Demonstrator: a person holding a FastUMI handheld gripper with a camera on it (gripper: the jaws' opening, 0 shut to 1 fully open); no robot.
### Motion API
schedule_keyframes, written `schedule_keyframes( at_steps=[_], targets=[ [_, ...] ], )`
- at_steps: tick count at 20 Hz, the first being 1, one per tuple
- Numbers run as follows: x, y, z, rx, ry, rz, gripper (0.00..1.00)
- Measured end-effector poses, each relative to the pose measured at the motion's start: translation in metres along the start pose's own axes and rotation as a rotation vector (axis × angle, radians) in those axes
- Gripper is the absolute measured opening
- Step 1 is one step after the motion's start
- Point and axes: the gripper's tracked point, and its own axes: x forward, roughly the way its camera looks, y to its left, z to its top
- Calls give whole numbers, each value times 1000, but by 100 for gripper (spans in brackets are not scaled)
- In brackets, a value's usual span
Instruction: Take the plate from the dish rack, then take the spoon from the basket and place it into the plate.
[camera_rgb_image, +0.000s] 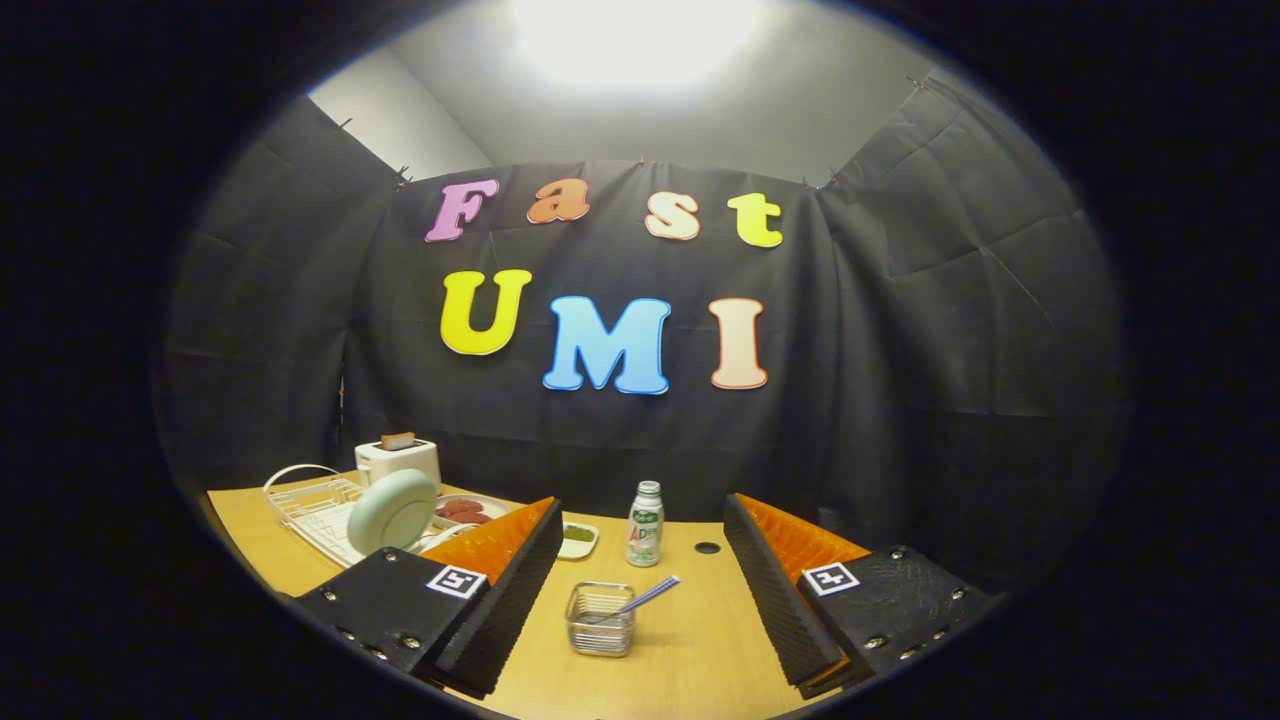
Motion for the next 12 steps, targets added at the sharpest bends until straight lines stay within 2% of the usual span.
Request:
schedule_keyframes(
  at_steps=[5,12],
  targets=[
    [8,103,7,47,48,101,99],
    [79,226,-27,176,233,92,99]
  ],
)
